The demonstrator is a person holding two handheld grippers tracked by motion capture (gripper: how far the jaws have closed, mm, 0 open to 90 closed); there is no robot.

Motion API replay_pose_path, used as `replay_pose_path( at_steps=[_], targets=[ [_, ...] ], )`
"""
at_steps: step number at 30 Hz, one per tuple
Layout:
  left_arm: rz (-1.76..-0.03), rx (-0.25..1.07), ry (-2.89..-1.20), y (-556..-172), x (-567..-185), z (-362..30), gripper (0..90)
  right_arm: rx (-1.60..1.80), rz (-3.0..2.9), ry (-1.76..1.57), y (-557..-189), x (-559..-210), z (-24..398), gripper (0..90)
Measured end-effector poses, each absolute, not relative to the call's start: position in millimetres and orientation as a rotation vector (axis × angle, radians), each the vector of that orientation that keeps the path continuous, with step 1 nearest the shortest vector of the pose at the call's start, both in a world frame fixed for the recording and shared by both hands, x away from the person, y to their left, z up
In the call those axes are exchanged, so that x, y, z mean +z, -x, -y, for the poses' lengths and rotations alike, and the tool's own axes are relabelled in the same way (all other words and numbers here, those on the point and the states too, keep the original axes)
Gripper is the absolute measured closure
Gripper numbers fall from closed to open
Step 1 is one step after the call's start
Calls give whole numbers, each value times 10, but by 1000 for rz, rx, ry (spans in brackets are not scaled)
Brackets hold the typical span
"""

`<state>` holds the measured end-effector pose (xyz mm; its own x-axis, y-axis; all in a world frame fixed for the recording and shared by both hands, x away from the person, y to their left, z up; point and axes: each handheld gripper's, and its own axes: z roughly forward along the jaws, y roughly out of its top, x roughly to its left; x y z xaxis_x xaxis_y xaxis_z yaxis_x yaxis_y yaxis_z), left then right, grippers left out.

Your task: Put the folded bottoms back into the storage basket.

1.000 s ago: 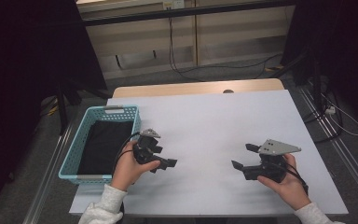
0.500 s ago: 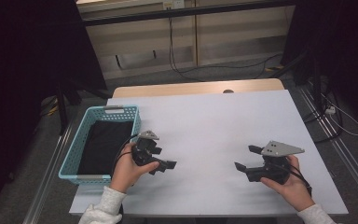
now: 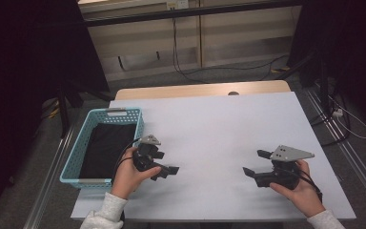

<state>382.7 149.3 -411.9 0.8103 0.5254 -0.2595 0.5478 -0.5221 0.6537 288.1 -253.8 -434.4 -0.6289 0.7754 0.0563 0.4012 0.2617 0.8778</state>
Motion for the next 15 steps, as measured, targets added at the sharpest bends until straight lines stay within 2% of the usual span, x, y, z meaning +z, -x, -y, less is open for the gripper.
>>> replay_pose_path(
  at_steps=[15],
  targets=[
    [-769, -33, -2217, -3787, -4143, -1569, 83, 1304, -2174, -1078, -2841, -4376, 2594, 164]
  ],
)
